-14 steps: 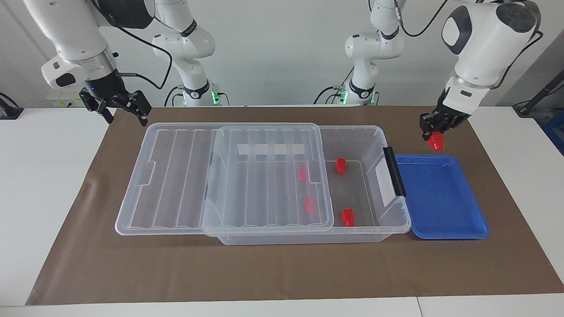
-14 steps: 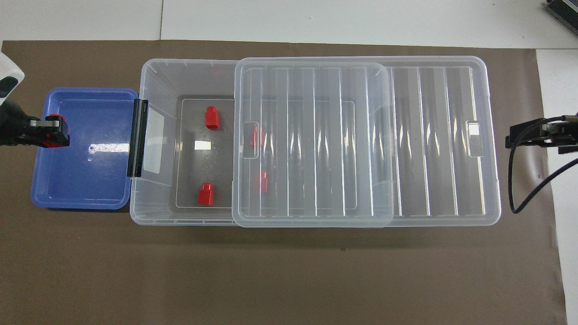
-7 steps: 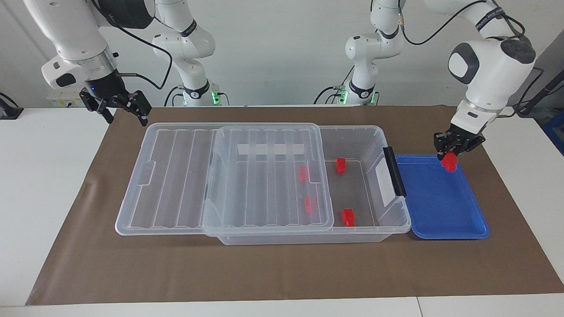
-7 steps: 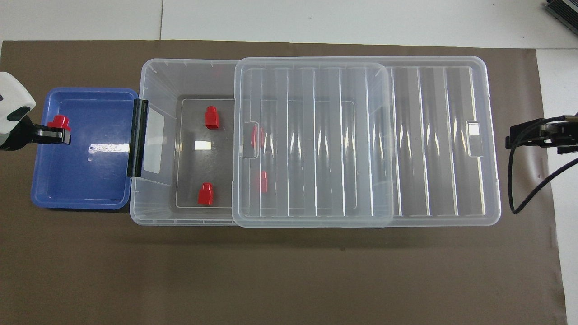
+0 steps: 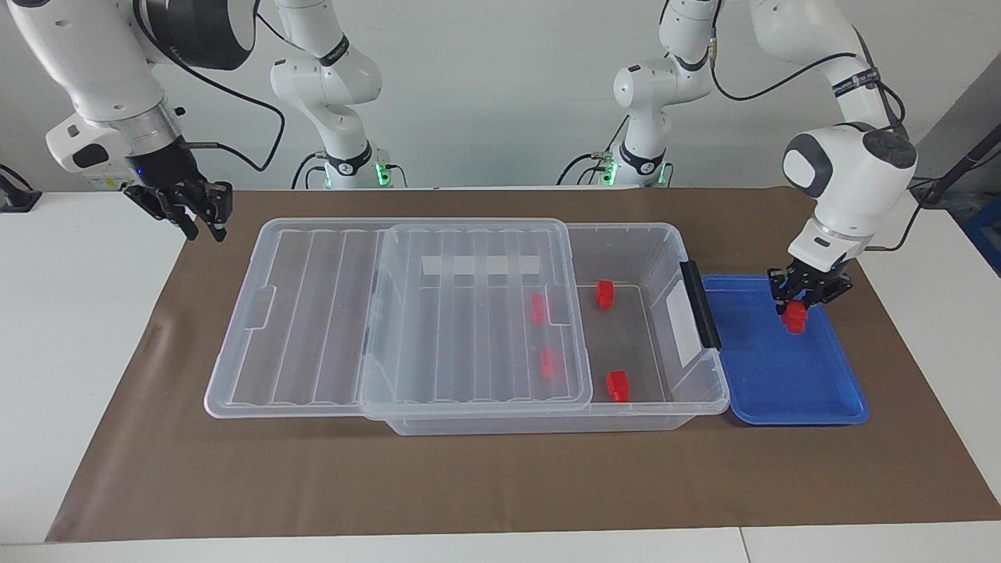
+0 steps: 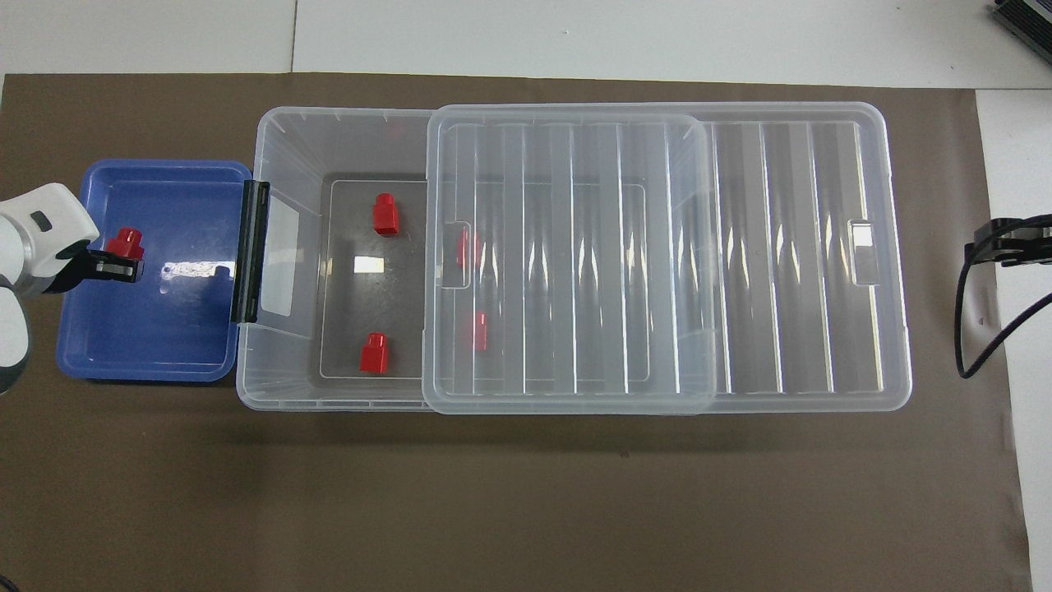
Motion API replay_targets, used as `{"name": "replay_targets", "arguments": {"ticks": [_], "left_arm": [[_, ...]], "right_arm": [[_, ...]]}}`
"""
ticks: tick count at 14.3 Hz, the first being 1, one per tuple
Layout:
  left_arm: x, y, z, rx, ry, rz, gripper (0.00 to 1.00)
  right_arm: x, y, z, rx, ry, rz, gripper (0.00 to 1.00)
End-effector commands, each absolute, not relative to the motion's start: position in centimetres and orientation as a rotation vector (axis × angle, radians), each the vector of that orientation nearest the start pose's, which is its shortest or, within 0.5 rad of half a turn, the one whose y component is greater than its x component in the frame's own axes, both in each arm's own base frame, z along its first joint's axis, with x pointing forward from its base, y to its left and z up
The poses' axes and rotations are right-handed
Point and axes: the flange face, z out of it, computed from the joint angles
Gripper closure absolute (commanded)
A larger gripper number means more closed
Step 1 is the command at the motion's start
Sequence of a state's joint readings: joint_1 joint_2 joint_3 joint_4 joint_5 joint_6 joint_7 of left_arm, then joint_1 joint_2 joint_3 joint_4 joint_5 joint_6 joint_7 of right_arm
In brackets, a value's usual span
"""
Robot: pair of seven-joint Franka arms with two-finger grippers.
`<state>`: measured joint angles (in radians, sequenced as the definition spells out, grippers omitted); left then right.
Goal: Place red block in blue tray from box
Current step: 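Lower the red block into the blue tray and open the left gripper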
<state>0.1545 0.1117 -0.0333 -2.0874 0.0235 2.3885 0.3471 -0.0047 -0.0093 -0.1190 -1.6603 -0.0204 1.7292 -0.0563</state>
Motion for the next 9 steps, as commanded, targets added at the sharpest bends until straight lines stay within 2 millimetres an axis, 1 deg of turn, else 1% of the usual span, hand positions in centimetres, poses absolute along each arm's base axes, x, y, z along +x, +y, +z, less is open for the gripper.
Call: {"name": "replay_targets", "arguments": {"ticks": [1,3,5,6,9], "left_arm": [[57.9,6.9,35.5,-3.063,0.327,-0.31,1.0],[58.0,6.7,34.5,-3.063,0.319,-0.32,1.0],[57.7,7.2,33.2,-3.065,0.308,-0.315,1.0],[58.0,7.4,31.9,-3.063,0.307,-0.327,1.0],[57.5,7.3,28.3,-3.05,0.305,-0.389,1.0]], "right_arm": [[56.7,-9.5,57.8,-3.163,0.038,-0.185,1.0],[58.2,-11.3,55.5,-3.169,-0.011,-0.215,1.0],[59.5,-11.9,53.4,-3.169,-0.093,-0.22,1.0],[60.0,-12.0,52.3,-3.159,-0.11,-0.219,1.0],[60.9,-12.1,49.4,-3.072,-0.142,-0.186,1.0]]}}
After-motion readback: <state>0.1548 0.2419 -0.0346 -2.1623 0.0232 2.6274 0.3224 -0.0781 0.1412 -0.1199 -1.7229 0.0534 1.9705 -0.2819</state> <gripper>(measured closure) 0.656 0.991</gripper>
